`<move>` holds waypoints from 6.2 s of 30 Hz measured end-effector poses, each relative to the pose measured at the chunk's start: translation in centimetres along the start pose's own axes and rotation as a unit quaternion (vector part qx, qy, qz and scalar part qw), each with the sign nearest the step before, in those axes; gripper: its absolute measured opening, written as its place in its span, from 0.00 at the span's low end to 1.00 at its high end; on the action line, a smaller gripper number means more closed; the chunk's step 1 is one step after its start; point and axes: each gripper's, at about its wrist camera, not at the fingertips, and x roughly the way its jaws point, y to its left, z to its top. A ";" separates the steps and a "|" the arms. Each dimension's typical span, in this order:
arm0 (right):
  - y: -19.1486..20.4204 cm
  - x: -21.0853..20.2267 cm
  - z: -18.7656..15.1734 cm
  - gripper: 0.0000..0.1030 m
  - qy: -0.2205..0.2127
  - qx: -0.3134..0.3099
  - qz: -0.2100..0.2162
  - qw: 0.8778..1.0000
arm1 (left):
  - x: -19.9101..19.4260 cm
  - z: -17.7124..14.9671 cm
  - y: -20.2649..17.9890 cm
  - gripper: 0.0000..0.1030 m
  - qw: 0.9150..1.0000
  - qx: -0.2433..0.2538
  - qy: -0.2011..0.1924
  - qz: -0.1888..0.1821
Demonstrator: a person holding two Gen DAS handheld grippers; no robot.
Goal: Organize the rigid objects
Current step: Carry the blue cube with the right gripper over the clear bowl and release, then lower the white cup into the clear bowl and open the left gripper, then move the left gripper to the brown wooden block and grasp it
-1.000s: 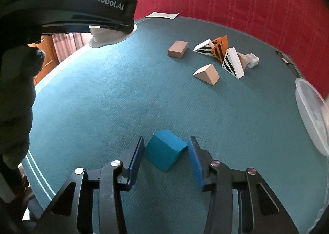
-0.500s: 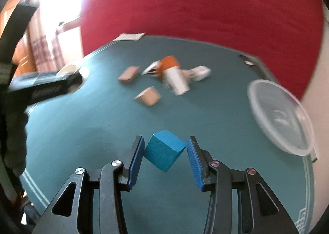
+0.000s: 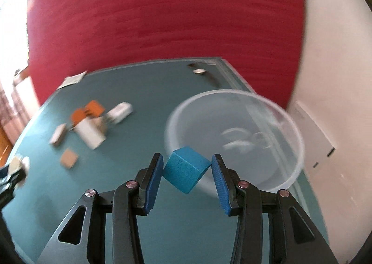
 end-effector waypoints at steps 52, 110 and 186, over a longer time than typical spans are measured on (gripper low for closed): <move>-11.9 -0.4 -5.0 0.44 0.070 0.020 -0.024 0.997 | 0.0 3.5 -21.7 0.52 0.971 0.175 -0.004 -0.161; -9.7 -3.0 -4.6 0.71 -0.063 0.059 -0.090 0.992 | 1.4 3.1 -17.4 0.97 0.989 0.102 -0.035 -0.104; 11.1 3.0 0.6 0.76 0.009 -0.085 0.120 0.989 | 13.6 6.5 0.5 0.28 0.997 -0.023 0.046 -0.061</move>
